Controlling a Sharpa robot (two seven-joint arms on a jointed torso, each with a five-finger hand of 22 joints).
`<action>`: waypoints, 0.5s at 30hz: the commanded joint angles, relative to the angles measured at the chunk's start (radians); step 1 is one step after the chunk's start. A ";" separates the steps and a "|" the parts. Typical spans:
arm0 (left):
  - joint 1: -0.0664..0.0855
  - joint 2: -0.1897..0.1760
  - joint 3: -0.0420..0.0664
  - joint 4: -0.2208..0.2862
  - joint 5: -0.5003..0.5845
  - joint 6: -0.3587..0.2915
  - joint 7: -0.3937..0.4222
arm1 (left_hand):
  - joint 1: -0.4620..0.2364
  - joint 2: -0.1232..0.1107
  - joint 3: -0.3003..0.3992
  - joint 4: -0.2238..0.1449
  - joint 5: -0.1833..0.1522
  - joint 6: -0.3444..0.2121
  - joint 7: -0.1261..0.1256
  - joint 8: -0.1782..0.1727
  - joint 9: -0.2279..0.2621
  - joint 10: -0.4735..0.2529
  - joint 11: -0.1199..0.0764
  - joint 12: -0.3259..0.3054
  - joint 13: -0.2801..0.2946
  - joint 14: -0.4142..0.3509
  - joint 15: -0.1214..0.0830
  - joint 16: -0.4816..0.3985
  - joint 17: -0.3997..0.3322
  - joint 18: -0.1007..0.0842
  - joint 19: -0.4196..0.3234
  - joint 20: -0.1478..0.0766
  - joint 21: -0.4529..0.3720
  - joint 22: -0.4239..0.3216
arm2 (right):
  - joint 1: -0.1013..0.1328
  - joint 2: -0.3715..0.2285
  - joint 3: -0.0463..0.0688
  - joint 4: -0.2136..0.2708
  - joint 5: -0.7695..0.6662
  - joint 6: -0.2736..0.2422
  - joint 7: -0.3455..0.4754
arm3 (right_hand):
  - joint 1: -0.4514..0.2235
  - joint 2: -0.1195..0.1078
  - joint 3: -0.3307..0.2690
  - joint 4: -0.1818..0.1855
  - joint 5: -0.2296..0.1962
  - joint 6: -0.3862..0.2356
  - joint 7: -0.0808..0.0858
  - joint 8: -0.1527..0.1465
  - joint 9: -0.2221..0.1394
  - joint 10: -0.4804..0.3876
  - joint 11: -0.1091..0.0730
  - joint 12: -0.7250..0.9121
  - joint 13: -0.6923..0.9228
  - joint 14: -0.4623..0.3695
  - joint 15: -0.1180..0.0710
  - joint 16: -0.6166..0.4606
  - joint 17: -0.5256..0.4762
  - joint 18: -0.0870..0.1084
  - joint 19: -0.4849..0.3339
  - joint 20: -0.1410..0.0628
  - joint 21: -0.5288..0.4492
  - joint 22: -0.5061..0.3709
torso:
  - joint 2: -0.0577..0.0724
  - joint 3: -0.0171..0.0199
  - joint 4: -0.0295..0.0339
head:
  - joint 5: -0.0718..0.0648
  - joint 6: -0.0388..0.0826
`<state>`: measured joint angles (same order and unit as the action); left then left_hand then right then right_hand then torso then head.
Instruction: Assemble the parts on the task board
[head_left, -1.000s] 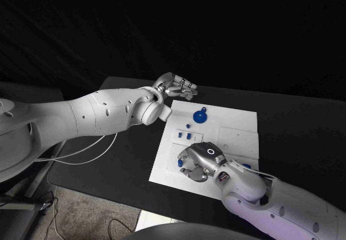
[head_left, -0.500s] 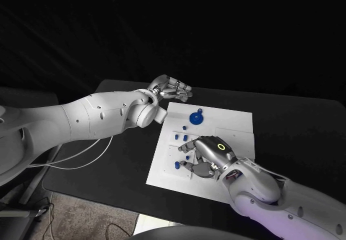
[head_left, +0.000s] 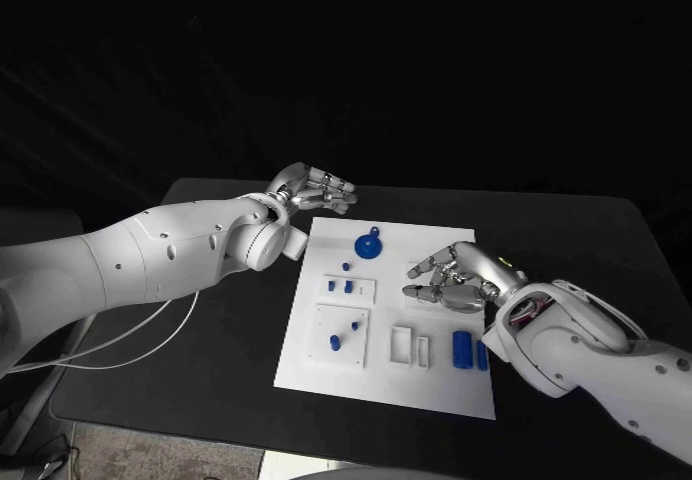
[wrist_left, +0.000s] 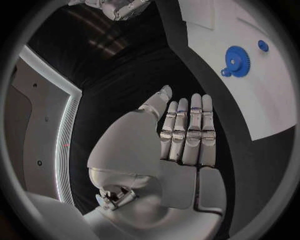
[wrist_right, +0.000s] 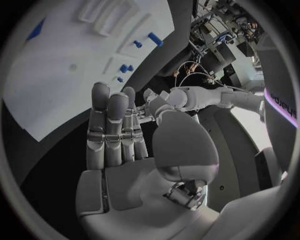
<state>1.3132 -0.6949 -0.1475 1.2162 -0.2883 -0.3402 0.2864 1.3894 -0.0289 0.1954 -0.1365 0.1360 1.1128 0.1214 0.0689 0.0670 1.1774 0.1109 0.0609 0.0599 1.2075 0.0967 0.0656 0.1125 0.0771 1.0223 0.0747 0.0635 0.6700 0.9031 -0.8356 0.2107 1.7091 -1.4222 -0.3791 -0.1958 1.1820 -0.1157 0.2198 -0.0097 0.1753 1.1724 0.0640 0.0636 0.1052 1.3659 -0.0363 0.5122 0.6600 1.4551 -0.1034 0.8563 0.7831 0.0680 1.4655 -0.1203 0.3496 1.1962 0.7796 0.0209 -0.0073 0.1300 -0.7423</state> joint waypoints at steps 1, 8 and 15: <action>-0.003 -0.001 0.000 0.000 0.008 0.013 0.008 | -0.003 0.007 -0.006 0.001 0.003 -0.003 0.003 -0.005 0.001 -0.008 -0.001 -0.001 -0.001 -0.006 -0.001 -0.003 0.000 0.001 0.007 0.000 0.006 -0.001 | 0.007 -0.031 0.004 -0.010 0.199 0.210 -0.089 | -0.009 0.005 0.002 0.032 0.001 -0.006 -0.004 0.000 0.030 -0.060 -0.002 0.144 0.163 -0.007 0.004 0.072 0.086 -0.009 0.043 -0.003 0.058 0.030 | -0.007 0.0054 -0.0082 | -0.028 0.004; -0.013 -0.008 -0.002 -0.001 0.013 0.017 0.008 | -0.005 0.007 -0.006 0.003 0.002 -0.003 0.002 -0.005 0.001 -0.008 -0.001 -0.001 -0.001 -0.005 -0.001 -0.003 0.000 0.001 0.009 0.000 0.005 -0.008 | 0.016 -0.098 0.009 -0.019 0.272 0.392 -0.250 | -0.030 -0.005 0.053 0.095 -0.024 -0.014 -0.006 0.000 0.108 -0.046 -0.001 0.392 0.417 -0.004 0.006 0.188 0.252 -0.003 0.045 0.001 0.161 0.093 | -0.016 0.0114 -0.0154 | -0.062 0.000; -0.022 -0.018 -0.003 0.008 0.015 0.022 0.009 | -0.006 0.007 -0.006 0.005 0.003 -0.003 0.003 -0.005 0.001 -0.008 -0.001 -0.001 -0.001 -0.006 -0.001 -0.003 0.001 0.000 0.010 0.000 0.005 -0.017 | 0.016 -0.142 0.010 -0.013 0.326 0.462 -0.376 | -0.083 -0.001 0.066 0.119 -0.039 -0.015 -0.013 0.000 0.165 -0.025 -0.002 0.450 0.490 0.001 0.005 0.211 0.292 -0.005 0.046 0.000 0.211 0.128 | -0.022 0.0157 -0.0209 | -0.085 -0.006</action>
<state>1.2923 -0.7123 -0.1510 1.2192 -0.2832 -0.3360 0.2864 1.3894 -0.0289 0.1927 -0.1339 0.1360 1.1128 0.1214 0.0688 0.0670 1.1774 0.1109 0.0609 0.0599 1.2075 0.0967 0.0656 0.1125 0.0771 1.0239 0.0731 0.0635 0.6542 0.9200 -0.9730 0.2199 1.6924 -1.1631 -0.0214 -0.4581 1.1045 -0.1163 0.2856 0.1051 0.1421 1.1639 0.0552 0.0635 0.2679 1.3337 -0.0362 0.9589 1.1472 1.4468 -0.0976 1.0646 1.0735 0.0680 1.4652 -0.1200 0.5576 1.3082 0.7613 0.0340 -0.0244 0.0546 -0.7455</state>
